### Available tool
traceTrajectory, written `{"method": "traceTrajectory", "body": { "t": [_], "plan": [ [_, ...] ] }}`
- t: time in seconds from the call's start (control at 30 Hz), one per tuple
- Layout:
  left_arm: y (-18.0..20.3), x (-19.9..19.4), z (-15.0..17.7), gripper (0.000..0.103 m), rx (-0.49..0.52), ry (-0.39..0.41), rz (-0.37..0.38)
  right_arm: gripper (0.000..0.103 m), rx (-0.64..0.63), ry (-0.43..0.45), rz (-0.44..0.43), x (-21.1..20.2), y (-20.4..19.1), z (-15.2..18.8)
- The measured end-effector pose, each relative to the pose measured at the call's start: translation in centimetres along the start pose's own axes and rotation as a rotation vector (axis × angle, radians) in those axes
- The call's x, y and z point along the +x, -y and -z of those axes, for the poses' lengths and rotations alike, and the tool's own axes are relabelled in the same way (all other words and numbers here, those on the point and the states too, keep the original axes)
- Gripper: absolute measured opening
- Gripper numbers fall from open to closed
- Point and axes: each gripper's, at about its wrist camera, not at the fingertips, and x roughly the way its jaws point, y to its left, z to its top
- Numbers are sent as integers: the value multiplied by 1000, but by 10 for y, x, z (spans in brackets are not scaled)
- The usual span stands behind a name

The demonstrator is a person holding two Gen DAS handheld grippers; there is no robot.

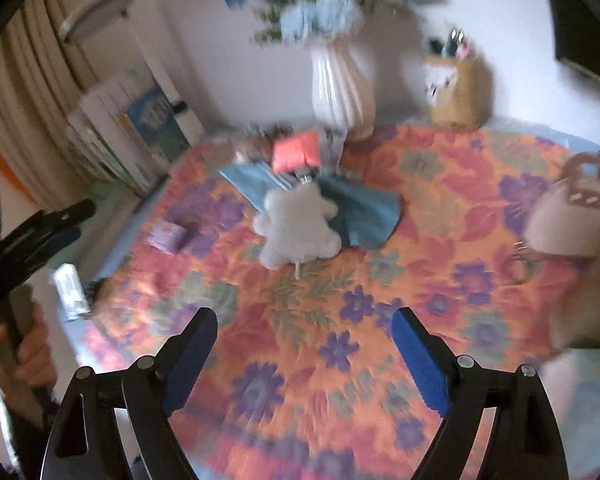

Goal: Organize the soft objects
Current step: 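Move both tools back over the bed toward the wipes pack and white plush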

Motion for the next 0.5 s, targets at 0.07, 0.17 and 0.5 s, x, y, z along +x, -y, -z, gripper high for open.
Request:
{"method": "traceTrajectory", "body": {
  "t": [0.07,0.17,0.5],
  "plan": [
    [-4,20,12,80,4,-9,-101,88,-13,3,34,26,-4,3],
    [-2,39,25,80,34,-5,-134,88,-12,17,57,44,-2,7],
    [-25,55,31,80,-46,-97,-125,88,35,-6,93,59,12,7]
  ]
}}
